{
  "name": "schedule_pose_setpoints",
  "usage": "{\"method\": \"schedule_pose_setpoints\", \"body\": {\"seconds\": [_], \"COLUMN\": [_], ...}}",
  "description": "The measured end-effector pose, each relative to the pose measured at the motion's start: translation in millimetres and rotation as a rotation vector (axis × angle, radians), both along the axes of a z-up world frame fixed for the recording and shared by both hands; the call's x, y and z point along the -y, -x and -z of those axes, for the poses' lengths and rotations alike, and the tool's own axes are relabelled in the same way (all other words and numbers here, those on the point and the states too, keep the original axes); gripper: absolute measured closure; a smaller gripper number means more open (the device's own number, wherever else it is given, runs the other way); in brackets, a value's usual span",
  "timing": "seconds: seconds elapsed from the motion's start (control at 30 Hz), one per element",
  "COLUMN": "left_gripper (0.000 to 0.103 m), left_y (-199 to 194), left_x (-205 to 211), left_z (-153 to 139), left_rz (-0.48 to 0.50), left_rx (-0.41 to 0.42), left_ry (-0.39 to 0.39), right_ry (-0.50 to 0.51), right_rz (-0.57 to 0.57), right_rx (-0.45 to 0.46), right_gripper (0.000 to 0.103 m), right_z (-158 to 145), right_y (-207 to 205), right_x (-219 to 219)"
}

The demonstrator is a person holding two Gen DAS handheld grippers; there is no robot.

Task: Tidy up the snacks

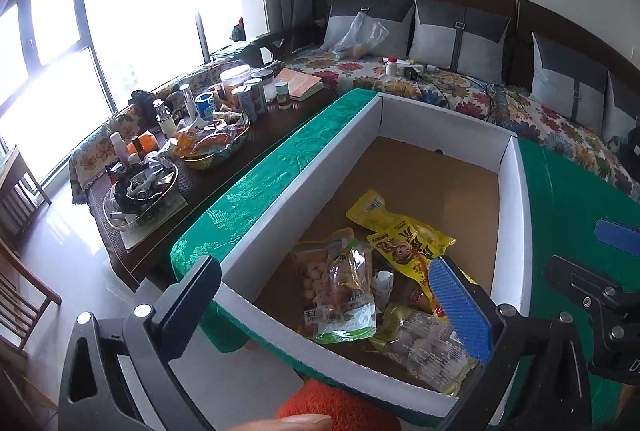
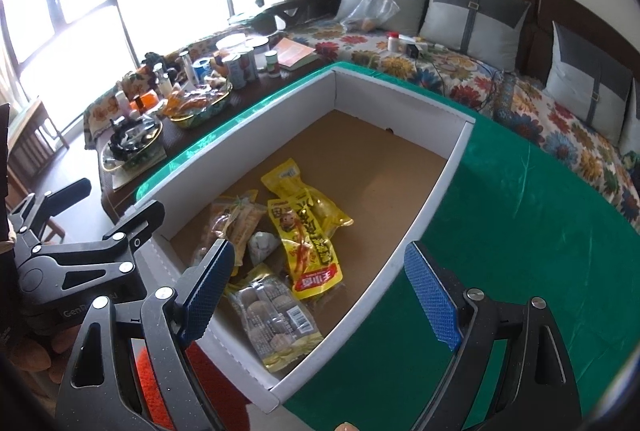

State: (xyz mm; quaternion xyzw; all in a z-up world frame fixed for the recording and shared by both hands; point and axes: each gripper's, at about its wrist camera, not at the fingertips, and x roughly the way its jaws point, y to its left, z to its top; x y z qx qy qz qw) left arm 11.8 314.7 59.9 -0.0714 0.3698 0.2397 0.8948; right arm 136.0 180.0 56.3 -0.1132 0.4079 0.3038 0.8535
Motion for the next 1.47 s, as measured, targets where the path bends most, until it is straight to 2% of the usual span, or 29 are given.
{"method": "schedule_pose_setpoints", "body": {"seconds": [0.27, 0.63, 1.17, 1.37, 1.47], "left_gripper": [0.0, 0.0, 0.0, 0.0, 0.0], "left_y": [4.0, -1.2, -6.2, -4.5, -3.3], "left_x": [-8.6, -9.1, -11.9, -15.9, -15.6], "left_z": [-3.4, -2.3, -0.3, 1.5, 1.5], "left_rz": [0.001, 0.029, 0.037, 0.042, 0.033], "left_rx": [0.001, -0.037, -0.043, -0.034, -0.041], "left_ry": [0.054, 0.018, 0.029, 0.08, 0.066], "right_ry": [0.042, 0.07, 0.09, 0.09, 0.091], "right_rz": [-0.001, -0.021, -0.026, -0.024, -0.023], "right_rx": [-0.028, -0.033, -0.03, -0.032, -0.035], "right_gripper": [0.014, 0.014, 0.014, 0.014, 0.014], "right_z": [5.2, 1.8, 8.0, 8.5, 8.9], "right_y": [1.1, 4.7, 4.8, 4.1, 3.7], "right_x": [-8.3, -14.5, -18.3, -17.5, -18.2]}}
